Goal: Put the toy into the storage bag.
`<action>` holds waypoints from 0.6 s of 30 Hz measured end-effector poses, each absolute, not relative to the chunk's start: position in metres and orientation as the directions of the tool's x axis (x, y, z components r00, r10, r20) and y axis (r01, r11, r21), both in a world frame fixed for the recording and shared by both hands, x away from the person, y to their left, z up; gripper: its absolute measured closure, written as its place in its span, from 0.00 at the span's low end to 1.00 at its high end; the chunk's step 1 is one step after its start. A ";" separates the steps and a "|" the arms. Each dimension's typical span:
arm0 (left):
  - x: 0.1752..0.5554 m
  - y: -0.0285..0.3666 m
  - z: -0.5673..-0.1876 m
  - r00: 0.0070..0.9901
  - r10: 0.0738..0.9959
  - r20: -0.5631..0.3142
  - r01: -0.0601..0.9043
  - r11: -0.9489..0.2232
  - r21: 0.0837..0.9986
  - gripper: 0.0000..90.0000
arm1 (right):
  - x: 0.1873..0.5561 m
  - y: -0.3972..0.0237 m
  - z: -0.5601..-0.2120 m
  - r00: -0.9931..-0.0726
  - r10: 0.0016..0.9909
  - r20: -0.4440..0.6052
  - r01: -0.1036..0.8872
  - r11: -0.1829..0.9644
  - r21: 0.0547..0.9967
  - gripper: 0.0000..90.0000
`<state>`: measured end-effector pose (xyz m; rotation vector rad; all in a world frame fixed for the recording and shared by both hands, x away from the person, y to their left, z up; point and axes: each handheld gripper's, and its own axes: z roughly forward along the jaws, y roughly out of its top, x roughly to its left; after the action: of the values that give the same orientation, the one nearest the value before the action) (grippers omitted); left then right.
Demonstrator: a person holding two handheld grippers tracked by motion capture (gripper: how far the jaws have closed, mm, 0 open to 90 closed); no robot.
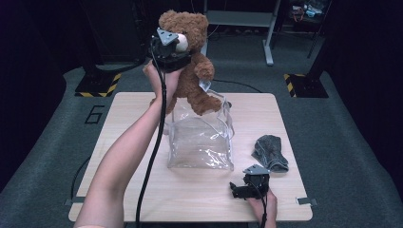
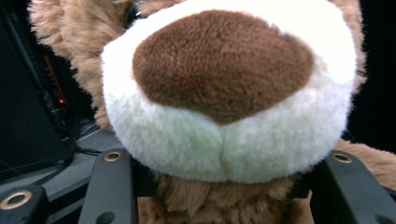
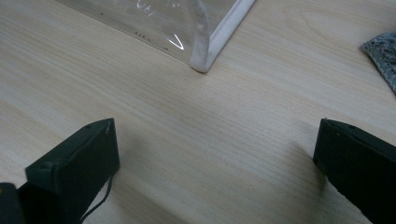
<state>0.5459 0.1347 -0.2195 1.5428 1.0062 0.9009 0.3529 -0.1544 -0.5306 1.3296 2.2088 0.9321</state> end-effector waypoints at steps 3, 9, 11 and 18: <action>0.546 0.126 -0.223 0.372 0.927 0.040 0.150 -0.103 0.983 0.50 | 0.353 -0.154 -0.531 -0.468 0.884 0.001 0.617 0.326 0.716 0.00; 0.546 0.116 -0.231 0.378 0.925 0.041 0.137 -0.100 0.985 0.50 | 0.353 -0.154 -0.531 -0.466 0.885 0.000 0.616 0.325 0.718 0.00; 0.545 0.119 -0.234 0.372 0.927 0.039 0.139 -0.097 0.986 0.50 | 0.353 -0.154 -0.531 -0.466 0.885 -0.001 0.616 0.325 0.718 0.00; 0.545 0.145 -0.248 0.348 0.937 0.010 0.162 -0.070 0.984 0.49 | 0.353 -0.154 -0.531 -0.466 0.885 0.001 0.617 0.325 0.717 0.00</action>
<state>0.5454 0.1449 -0.2478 1.5108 1.0411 0.8838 0.3527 -0.1543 -0.5308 1.3297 2.2035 0.9318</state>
